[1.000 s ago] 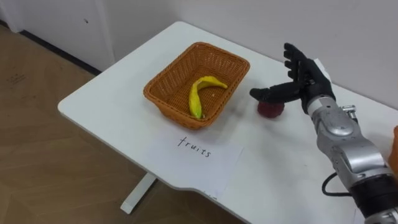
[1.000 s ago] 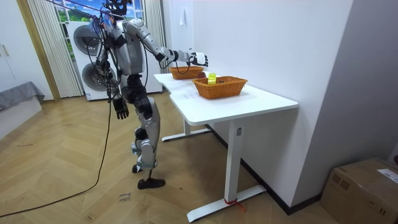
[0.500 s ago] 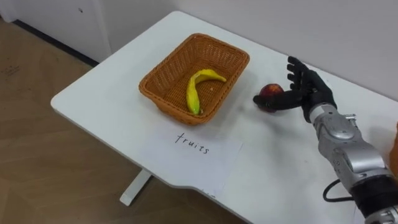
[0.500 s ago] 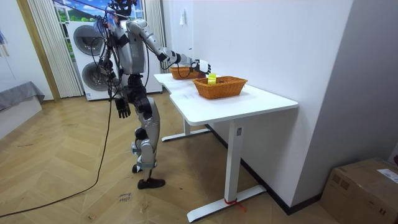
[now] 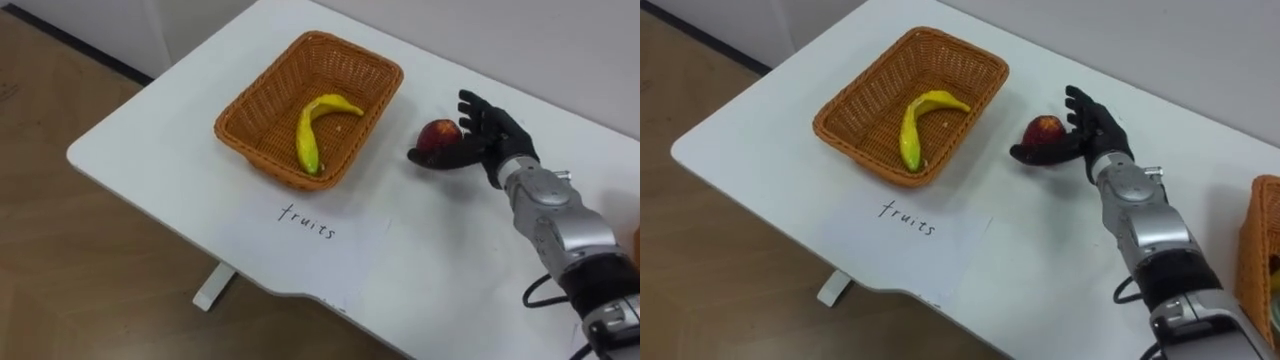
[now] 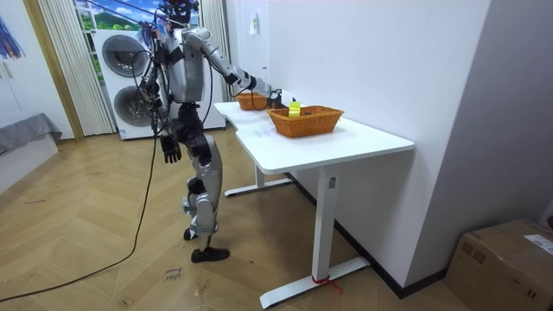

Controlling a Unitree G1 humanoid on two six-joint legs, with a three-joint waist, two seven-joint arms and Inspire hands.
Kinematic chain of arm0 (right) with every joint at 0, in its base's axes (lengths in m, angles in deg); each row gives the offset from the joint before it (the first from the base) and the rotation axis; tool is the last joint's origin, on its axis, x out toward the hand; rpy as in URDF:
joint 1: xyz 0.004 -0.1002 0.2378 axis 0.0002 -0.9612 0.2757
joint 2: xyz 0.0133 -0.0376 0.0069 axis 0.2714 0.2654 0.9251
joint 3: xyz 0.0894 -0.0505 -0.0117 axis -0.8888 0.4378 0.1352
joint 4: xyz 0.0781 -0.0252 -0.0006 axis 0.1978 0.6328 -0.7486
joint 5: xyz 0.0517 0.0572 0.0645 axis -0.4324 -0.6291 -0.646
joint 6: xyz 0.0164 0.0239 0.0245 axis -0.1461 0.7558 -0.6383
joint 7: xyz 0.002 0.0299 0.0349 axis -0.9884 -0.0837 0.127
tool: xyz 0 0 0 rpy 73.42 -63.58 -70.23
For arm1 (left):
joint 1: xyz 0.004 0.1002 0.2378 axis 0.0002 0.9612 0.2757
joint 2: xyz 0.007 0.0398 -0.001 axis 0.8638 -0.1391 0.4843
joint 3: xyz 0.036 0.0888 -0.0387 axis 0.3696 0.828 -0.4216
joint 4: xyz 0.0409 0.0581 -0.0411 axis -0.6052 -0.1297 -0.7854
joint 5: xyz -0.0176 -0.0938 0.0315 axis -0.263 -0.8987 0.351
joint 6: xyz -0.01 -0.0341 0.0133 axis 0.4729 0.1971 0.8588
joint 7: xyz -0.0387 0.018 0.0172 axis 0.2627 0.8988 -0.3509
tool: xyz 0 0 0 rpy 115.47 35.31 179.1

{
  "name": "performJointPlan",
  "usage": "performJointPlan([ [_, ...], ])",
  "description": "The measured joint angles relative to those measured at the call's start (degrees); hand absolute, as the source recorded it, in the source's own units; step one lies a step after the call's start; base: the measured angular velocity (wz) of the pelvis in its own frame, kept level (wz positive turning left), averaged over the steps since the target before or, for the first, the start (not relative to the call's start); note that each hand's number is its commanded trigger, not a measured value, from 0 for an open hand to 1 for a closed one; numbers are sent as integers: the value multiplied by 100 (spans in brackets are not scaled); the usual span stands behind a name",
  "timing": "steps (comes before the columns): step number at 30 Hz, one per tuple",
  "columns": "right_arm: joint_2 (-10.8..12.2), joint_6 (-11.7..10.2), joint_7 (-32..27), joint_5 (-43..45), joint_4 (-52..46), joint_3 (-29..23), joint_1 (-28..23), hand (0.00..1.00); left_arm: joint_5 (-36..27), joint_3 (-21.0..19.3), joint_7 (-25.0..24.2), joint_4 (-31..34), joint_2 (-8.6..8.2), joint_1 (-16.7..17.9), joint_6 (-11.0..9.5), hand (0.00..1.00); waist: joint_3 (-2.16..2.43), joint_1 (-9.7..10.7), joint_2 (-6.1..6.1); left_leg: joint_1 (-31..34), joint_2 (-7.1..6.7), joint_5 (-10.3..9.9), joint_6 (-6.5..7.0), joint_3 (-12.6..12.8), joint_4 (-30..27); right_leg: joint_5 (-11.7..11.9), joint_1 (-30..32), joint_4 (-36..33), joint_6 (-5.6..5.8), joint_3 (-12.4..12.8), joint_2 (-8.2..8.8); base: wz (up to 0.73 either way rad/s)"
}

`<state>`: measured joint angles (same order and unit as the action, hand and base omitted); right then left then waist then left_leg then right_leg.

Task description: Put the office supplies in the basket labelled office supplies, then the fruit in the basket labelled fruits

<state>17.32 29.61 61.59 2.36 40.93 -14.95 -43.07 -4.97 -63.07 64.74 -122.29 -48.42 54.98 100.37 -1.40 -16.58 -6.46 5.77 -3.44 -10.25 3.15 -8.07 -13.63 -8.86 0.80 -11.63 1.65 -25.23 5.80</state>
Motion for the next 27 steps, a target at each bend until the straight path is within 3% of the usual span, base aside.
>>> performJointPlan([
  [10, -114, -118, 1, -76, 407, 28, 324, 0, -6, 116, 74, -53, 61, -318, -42, 0, 3, -97, -3, 281, 5, 17, -10, 0, -124, 42, 252, -27, -37, -7, -3, 0],
  [27, -148, -317, -16, 6, 473, 25, 364, 0, -59, 152, 177, -133, 58, -467, -120, 0, -7, -111, 4, 457, 8, 27, -13, 2, -203, 56, 426, -110, -51, -10, 8, 0],
])
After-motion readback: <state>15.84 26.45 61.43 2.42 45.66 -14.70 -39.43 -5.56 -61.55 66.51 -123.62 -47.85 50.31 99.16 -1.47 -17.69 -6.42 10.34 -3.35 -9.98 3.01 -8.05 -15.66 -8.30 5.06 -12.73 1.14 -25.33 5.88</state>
